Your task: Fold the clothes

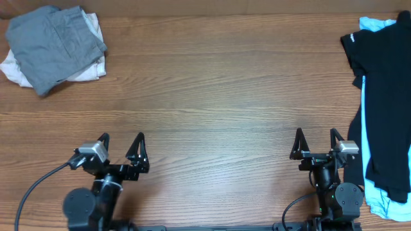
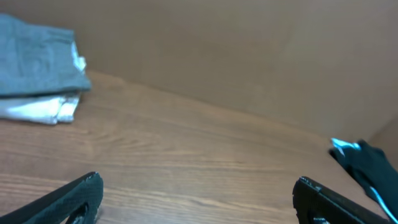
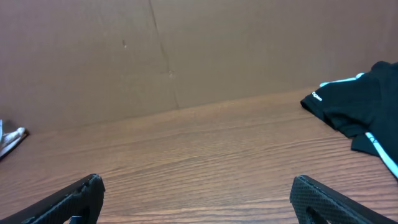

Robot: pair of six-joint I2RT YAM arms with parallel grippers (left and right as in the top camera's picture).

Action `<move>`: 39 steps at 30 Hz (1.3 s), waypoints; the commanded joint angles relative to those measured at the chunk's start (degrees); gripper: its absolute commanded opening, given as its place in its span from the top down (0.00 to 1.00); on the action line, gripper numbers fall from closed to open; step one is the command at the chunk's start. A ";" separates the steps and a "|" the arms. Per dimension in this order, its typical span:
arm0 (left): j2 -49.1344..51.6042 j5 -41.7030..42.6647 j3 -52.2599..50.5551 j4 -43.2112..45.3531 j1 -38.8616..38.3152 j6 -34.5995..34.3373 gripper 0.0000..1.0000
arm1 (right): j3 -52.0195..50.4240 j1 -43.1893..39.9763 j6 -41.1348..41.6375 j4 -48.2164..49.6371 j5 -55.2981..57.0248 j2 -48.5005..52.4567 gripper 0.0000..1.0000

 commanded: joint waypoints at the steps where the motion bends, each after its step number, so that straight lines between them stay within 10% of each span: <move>1: -2.69 -9.86 -6.05 4.79 -2.05 -2.56 0.00 | -0.61 -0.22 -0.22 0.17 0.44 -0.68 0.00; 12: -8.24 -10.88 -20.04 14.62 -2.25 0.33 0.00 | -0.61 -0.22 -0.22 0.17 0.44 -0.68 0.00; 22: -8.24 -7.50 -19.96 14.29 -2.16 17.20 0.00 | -0.61 -0.22 -0.22 0.17 0.44 -0.68 0.00; 39: -8.20 -8.35 -19.96 14.29 -0.83 17.64 0.00 | -0.61 -0.22 -0.22 0.17 0.46 -0.68 0.00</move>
